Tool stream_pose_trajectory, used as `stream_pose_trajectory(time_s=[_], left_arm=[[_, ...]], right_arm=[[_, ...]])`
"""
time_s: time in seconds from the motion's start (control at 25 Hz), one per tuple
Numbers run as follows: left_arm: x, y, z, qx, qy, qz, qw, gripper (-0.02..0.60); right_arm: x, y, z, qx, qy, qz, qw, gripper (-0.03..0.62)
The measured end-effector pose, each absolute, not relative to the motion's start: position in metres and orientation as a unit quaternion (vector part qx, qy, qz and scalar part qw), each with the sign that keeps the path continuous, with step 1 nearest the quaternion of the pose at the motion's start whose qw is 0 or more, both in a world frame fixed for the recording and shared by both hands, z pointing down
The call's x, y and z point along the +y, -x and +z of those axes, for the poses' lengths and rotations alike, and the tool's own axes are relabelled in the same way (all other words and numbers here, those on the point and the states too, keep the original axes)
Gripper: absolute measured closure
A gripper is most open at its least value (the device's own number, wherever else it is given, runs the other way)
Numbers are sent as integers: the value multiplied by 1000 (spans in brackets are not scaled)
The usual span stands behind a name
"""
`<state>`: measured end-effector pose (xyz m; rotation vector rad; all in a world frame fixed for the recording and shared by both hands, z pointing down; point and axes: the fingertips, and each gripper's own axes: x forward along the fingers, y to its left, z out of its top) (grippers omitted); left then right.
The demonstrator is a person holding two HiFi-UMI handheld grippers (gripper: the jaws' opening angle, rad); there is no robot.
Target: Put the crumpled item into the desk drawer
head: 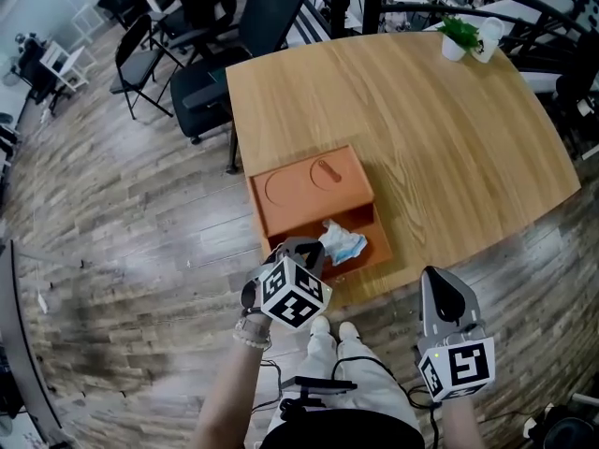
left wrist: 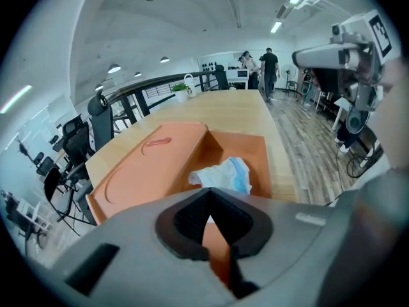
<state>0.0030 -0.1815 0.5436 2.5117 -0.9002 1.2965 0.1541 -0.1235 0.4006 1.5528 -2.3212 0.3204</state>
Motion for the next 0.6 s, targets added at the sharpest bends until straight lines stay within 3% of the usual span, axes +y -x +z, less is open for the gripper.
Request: stream_pose_trajectory(time_s=[0.6], left_arm=[[-165, 38, 419, -441, -855, 268, 50, 583]], right_arm=[[-136, -100, 372, -860, -483, 87, 143, 597]])
